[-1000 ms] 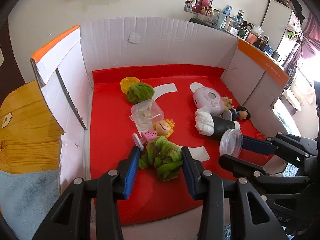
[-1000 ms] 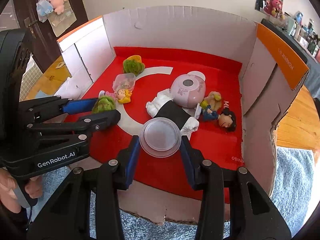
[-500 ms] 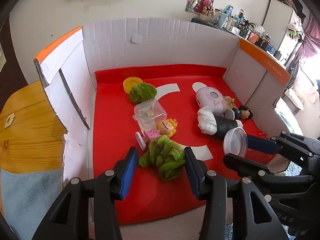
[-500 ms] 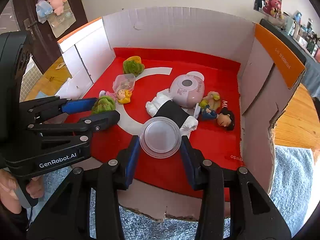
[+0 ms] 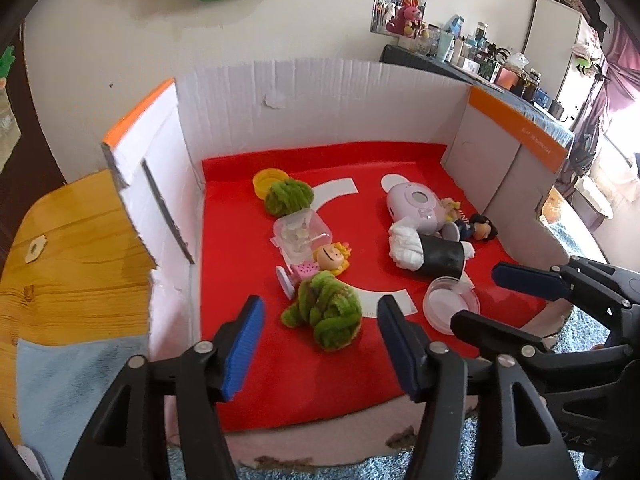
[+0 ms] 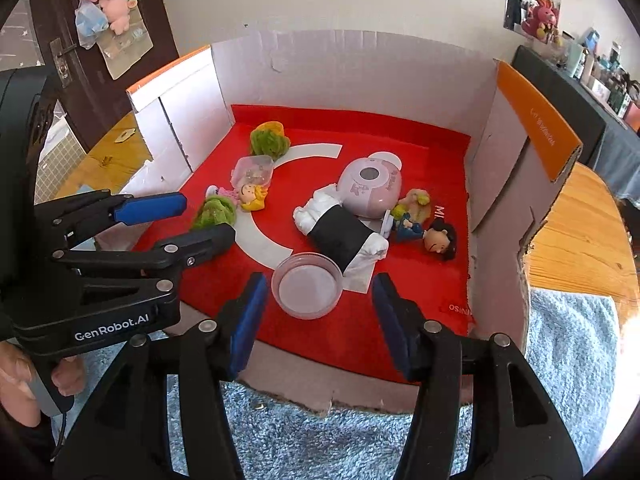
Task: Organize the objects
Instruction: 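Withdraw both open tools from the box back over the towel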
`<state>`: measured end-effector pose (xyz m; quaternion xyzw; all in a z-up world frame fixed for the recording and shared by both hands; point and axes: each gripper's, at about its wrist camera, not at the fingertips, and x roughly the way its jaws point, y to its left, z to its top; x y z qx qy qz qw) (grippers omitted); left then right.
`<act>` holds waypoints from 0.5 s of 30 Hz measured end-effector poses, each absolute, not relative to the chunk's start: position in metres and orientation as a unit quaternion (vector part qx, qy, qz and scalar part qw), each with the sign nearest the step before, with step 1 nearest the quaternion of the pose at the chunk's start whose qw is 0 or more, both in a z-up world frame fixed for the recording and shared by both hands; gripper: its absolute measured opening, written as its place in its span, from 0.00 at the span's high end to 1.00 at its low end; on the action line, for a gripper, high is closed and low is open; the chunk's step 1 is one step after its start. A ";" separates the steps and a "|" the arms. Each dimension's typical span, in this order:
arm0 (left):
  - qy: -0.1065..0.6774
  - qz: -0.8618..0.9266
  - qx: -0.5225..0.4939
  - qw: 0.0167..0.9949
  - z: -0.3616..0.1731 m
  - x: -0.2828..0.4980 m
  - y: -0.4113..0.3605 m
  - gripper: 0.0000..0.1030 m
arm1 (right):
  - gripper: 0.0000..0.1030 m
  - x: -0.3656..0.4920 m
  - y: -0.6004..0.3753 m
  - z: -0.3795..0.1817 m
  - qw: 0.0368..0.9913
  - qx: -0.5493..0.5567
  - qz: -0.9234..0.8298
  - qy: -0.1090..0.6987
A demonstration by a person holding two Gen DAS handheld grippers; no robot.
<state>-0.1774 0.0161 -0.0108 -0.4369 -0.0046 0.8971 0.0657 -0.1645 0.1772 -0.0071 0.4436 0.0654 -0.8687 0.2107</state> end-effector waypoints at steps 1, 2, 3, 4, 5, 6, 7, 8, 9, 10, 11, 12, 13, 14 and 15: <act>-0.003 0.899 -0.433 0.061 -0.009 -0.176 0.015 0.32 | 0.48 -0.164 0.178 -0.006 0.210 0.442 -0.869 0.065; -0.002 0.901 -0.429 0.057 -0.007 -0.173 0.014 0.31 | 0.48 -0.162 0.178 -0.005 0.210 0.441 -0.870 0.064; -0.002 0.902 -0.427 0.056 -0.005 -0.172 0.013 0.31 | 0.48 -0.161 0.179 -0.004 0.210 0.440 -0.871 0.064; -0.004 0.903 -0.426 0.055 -0.004 -0.170 0.012 0.31 | 0.47 -0.160 0.180 -0.003 0.209 0.439 -0.872 0.063; -0.006 0.904 -0.424 0.055 -0.002 -0.167 0.011 0.31 | 0.45 -0.158 0.181 -0.002 0.209 0.437 -0.873 0.061; -0.007 0.905 -0.423 0.054 -0.001 -0.166 0.010 0.31 | 0.44 -0.157 0.181 0.000 0.209 0.436 -0.873 0.061; -0.008 0.905 -0.421 0.053 0.001 -0.163 0.009 0.30 | 0.42 -0.155 0.182 0.001 0.209 0.434 -0.874 0.060; -0.010 0.906 -0.420 0.052 0.002 -0.161 0.008 0.29 | 0.42 -0.153 0.182 0.002 0.209 0.432 -0.875 0.061; -0.011 0.907 -0.418 0.051 0.003 -0.159 0.008 0.27 | 0.42 -0.152 0.182 0.003 0.209 0.431 -0.876 0.061; -0.012 0.908 -0.417 0.050 0.004 -0.157 0.007 0.26 | 0.42 -0.150 0.182 0.004 0.209 0.430 -0.876 0.062; -0.013 0.909 -0.415 0.049 0.005 -0.155 0.007 0.25 | 0.41 -0.148 0.181 0.005 0.208 0.428 -0.877 0.062; -0.012 0.909 -0.413 0.049 0.006 -0.152 0.007 0.25 | 0.41 -0.146 0.181 0.006 0.208 0.428 -0.877 0.062; -0.012 0.910 -0.411 0.048 0.007 -0.150 0.007 0.25 | 0.39 -0.144 0.181 0.007 0.208 0.426 -0.878 0.063; -0.013 0.911 -0.410 0.048 0.007 -0.147 0.007 0.24 | 0.37 -0.142 0.182 0.008 0.207 0.425 -0.879 0.062; -0.013 0.911 -0.409 0.047 0.008 -0.145 0.007 0.24 | 0.36 -0.140 0.182 0.009 0.207 0.424 -0.880 0.062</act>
